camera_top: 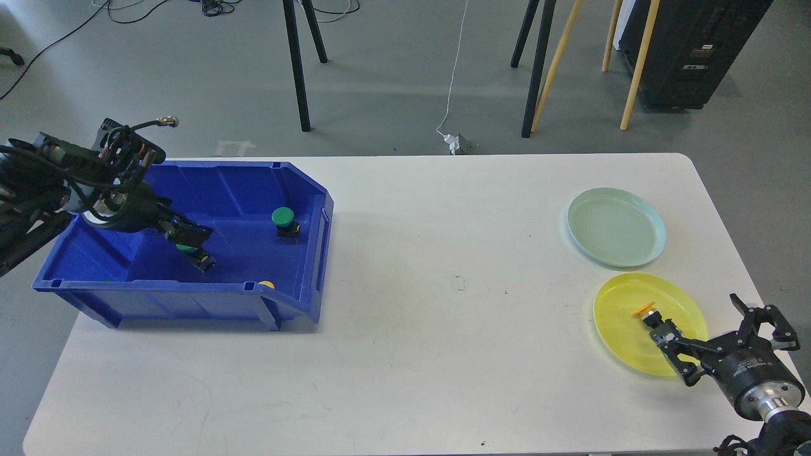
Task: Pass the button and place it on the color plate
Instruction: 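Lower the left gripper into the bin and grasp a green-topped button, then lift the green-topped button out of the bin with the left gripper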
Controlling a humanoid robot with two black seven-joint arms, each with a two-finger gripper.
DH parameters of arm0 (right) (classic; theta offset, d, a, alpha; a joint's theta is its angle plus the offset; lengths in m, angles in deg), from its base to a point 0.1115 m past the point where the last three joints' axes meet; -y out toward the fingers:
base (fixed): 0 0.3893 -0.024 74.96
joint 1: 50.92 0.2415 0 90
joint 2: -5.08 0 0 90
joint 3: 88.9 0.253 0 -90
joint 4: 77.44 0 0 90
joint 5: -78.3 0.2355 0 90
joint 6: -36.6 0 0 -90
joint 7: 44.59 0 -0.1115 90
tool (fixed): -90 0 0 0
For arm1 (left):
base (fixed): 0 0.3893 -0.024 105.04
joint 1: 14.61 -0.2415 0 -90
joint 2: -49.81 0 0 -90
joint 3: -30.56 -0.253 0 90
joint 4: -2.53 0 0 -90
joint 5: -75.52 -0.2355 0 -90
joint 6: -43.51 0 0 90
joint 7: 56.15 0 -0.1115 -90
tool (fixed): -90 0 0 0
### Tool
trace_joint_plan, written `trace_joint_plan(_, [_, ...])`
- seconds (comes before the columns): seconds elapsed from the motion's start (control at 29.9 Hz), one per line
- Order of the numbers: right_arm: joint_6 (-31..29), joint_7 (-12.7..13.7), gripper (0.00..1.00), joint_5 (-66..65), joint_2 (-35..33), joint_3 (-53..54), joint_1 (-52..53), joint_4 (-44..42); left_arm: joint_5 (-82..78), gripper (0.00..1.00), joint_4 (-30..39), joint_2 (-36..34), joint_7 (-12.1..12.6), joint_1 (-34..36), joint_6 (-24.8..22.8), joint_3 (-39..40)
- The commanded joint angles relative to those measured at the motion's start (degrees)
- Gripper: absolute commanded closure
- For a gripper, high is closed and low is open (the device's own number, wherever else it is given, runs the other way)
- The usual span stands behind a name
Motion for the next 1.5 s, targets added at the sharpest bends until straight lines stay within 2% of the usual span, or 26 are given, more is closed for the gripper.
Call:
trace_joint_plan(0.0, [-2.6, -0.1, 0.0, 0.0, 0.0, 0.1, -0.6, 0.0, -0.2, 0.02, -1.8, 1.4, 0.0, -1.6, 0.0, -0.1])
trace_joint_plan(0.33, [-4.2, -0.2, 0.0, 0.0, 0.0, 0.3, -1.4, 0.1, 0.7, 0.04, -8.1, 6.1, 0.0, -4.1, 0.0, 0.0])
trace_joint_plan(0.9, [-4.7, -0.2, 0.0, -0.2, 0.0, 0.4, -3.1, -0.1, 2.3, 0.29, -13.2, 9.7, 0.0, -4.5, 0.0, 0.2])
trace_joint_plan(0.94, [-4.7, -0.2, 0.0, -0.2, 0.0, 0.3, -3.1, -0.1, 2.4, 0.36, -14.1, 10.1, 0.0, -4.6, 0.0, 0.1])
trace_joint_plan(1.04, [-4.7, -0.2, 0.0, -0.2, 0.0, 0.3, -3.1, -0.1, 2.3, 0.85, -14.9, 10.2, 0.0, -4.6, 0.0, 0.0])
trace_joint_plan(1.07, [-4.7, -0.2, 0.0, -0.2, 0.0, 0.3, -3.1, -0.1, 2.3, 0.93, -14.9, 10.2, 0.0, -4.6, 0.0, 0.0])
trace_joint_plan(1.47, [-4.7, -0.2, 0.0, -0.2, 0.0, 0.5, -3.1, -0.1, 8.2, 0.98, -11.0, 7.3, 0.0, -3.4, 0.0, 1.1])
